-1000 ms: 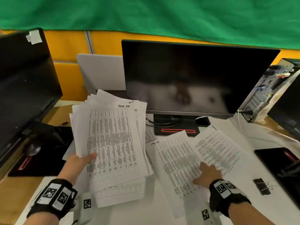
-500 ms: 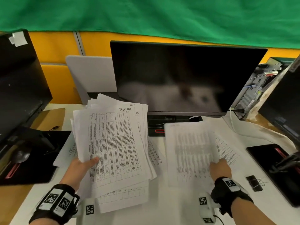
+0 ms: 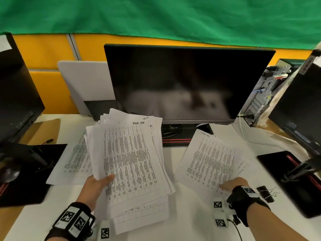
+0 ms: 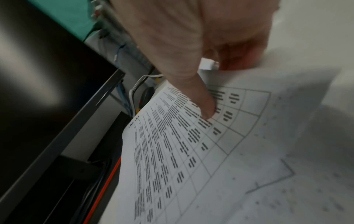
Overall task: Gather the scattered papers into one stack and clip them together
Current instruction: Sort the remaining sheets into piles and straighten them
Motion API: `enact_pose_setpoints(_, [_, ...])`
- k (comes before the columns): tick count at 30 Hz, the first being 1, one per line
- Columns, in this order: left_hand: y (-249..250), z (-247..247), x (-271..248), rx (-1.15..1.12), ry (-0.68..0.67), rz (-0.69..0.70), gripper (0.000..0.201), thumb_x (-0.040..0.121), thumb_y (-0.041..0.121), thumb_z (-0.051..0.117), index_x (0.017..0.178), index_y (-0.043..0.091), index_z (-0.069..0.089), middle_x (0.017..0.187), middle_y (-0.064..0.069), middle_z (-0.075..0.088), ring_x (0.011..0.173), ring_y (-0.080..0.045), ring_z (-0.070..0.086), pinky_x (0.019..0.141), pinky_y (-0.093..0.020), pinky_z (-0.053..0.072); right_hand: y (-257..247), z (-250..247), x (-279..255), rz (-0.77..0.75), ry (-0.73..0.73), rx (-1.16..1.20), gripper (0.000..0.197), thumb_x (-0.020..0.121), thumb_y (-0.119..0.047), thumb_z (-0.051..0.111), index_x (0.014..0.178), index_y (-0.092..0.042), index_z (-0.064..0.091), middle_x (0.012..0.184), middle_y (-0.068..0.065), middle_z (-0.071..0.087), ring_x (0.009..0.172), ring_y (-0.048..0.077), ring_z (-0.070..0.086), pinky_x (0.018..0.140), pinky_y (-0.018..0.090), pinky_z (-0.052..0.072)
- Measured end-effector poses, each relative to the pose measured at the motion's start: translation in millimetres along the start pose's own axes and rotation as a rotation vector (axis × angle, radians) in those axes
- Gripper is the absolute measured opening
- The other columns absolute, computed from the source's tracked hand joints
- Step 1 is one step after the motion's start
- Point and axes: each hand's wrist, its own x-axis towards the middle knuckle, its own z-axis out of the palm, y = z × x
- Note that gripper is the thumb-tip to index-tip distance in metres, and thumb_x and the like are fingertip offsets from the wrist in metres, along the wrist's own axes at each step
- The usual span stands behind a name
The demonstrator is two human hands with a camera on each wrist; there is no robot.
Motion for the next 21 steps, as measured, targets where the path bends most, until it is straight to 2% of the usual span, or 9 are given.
enact_pose_setpoints(1, [0, 2, 0, -0.003, 0.006, -0.007, 0.018, 0.085, 0.014, 0.066, 0.093, 0.000, 0.057, 0.083, -0.014, 0.059, 0.079, -0.028, 0.056, 0.079, -0.040, 0.045, 3, 2, 1, -0.035, -0.016, 0.029, 0.061, 0.075, -0.026, 0.078, 0.122, 0.003, 0.053, 0.104, 0.016, 0.060, 0.098, 0.030, 0.060, 0.082, 0.030, 0.051])
enact_pose_setpoints(3, [-3, 4, 3, -0.015, 0.013, -0.029, 0.020, 0.084, 0.013, 0.067, 0.094, -0.001, 0.056, 0.082, -0.015, 0.059, 0.081, -0.030, 0.056, 0.079, -0.040, 0.045, 5, 6, -1, -0.051, -0.034, 0.099, 0.049, 0.076, -0.016, 0.076, 0.115, 0.007, 0.057, 0.094, 0.017, 0.057, 0.095, 0.034, 0.062, 0.072, 0.030, 0.048])
enact_pose_setpoints(5, [-5, 4, 9, -0.026, 0.024, -0.054, 0.029, 0.084, 0.014, 0.068, 0.104, -0.002, 0.056, 0.091, -0.018, 0.061, 0.089, -0.033, 0.057, 0.083, -0.041, 0.045, 3, 9, -6, -0.057, 0.014, 0.163, 0.042, 0.082, -0.013, 0.068, 0.115, 0.010, 0.056, 0.102, 0.023, 0.061, 0.102, 0.039, 0.061, 0.074, 0.033, 0.047])
enact_pose_setpoints(7, [-7, 5, 13, -0.046, 0.027, -0.074, 0.037, 0.083, 0.015, 0.069, 0.113, -0.003, 0.055, 0.103, -0.023, 0.063, 0.098, -0.037, 0.057, 0.086, -0.042, 0.045, -2, 8, -11, -0.066, 0.086, 0.261, 0.038, 0.086, -0.010, 0.061, 0.117, 0.012, 0.053, 0.117, 0.029, 0.059, 0.108, 0.041, 0.058, 0.082, 0.037, 0.046])
enact_pose_setpoints(10, [-10, 7, 18, -0.058, 0.030, -0.081, 0.037, 0.084, 0.014, 0.068, 0.113, -0.002, 0.053, 0.101, -0.021, 0.061, 0.095, -0.033, 0.055, 0.085, -0.041, 0.043, -3, -3, -13, -0.093, 0.138, 0.443, 0.038, 0.086, -0.006, 0.062, 0.117, 0.014, 0.052, 0.120, 0.031, 0.057, 0.109, 0.042, 0.056, 0.089, 0.040, 0.046])
enact_pose_setpoints(12, [-11, 8, 19, -0.062, 0.026, -0.076, 0.034, 0.085, 0.014, 0.068, 0.112, -0.001, 0.053, 0.098, -0.018, 0.060, 0.093, -0.031, 0.054, 0.085, -0.040, 0.041, 2, -17, -11, -0.109, 0.090, 0.644, 0.043, 0.085, -0.005, 0.065, 0.120, 0.013, 0.050, 0.120, 0.027, 0.058, 0.105, 0.040, 0.056, 0.089, 0.042, 0.047])
enact_pose_setpoints(15, [-13, 9, 20, -0.062, 0.022, -0.069, 0.035, 0.084, 0.015, 0.068, 0.111, -0.002, 0.053, 0.100, -0.021, 0.060, 0.091, -0.031, 0.054, 0.083, -0.040, 0.041, 10, -42, -21, -0.137, -0.090, 0.820, 0.033, 0.087, -0.005, 0.063, 0.115, 0.009, 0.053, 0.100, 0.019, 0.061, 0.086, 0.033, 0.056, 0.069, 0.035, 0.046])
enact_pose_setpoints(17, [-14, 9, 20, -0.067, 0.015, -0.071, 0.035, 0.084, 0.014, 0.068, 0.111, -0.002, 0.053, 0.099, -0.020, 0.060, 0.088, -0.030, 0.055, 0.083, -0.040, 0.042, 16, -51, -27, -0.153, -0.164, 0.791, 0.034, 0.087, -0.015, 0.065, 0.113, 0.004, 0.056, 0.092, 0.019, 0.065, 0.078, 0.032, 0.060, 0.061, 0.033, 0.044])
enact_pose_setpoints(21, [-16, 12, 17, -0.094, 0.001, -0.067, 0.033, 0.085, 0.013, 0.068, 0.111, 0.001, 0.052, 0.094, -0.015, 0.061, 0.090, -0.030, 0.055, 0.087, -0.040, 0.042, 18, -48, -32, -0.249, -0.334, 0.740, 0.066, 0.074, -0.039, 0.076, 0.129, -0.010, 0.052, 0.111, 0.014, 0.069, 0.089, 0.032, 0.069, 0.071, 0.035, 0.054])
